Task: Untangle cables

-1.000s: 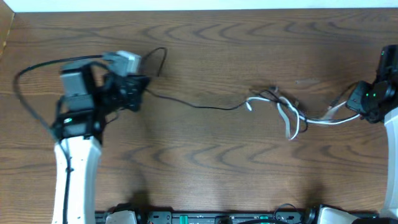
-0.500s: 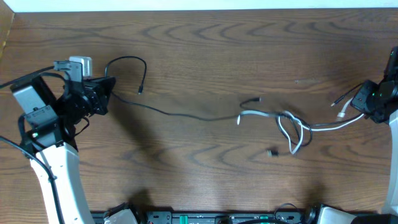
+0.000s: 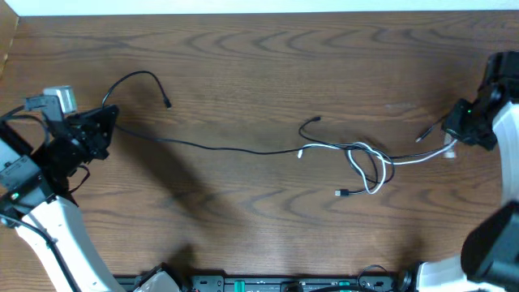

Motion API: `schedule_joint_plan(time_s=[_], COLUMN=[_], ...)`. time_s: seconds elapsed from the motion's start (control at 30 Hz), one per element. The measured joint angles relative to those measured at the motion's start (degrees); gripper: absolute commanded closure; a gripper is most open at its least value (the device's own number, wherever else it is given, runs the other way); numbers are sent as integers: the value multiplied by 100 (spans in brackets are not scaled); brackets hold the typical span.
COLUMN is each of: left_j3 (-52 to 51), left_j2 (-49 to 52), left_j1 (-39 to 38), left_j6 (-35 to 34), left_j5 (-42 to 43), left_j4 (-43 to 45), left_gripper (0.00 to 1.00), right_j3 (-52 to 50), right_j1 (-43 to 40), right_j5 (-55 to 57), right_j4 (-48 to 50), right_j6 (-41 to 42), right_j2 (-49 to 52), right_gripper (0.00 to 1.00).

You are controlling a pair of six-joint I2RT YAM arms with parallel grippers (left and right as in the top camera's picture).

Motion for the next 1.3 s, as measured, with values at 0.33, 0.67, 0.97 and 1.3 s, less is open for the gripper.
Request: schedule_joint_plan(time_s=[0.33, 0.67, 0.97, 1.3], left_j3=[0, 0, 0, 0], left_j2=[0, 0, 0, 0], left_j1=[96, 94, -92, -673], left_j6=[-2, 0, 0, 2], left_j5=[269, 404, 507, 544], left_j4=[-111, -216, -214, -214], left_gripper=[92, 92, 92, 92], right_j3=[-9, -9, -9, -175], right_j1=[481, 1928, 3871, 5001], right_j5=[-1141, -1840, -1665, -514], right_j4=[468, 232, 343, 422], right_j6=[-1084, -1674, -450, 1504], right_j2=[254, 254, 254, 330], right_gripper=[34, 44, 49, 45])
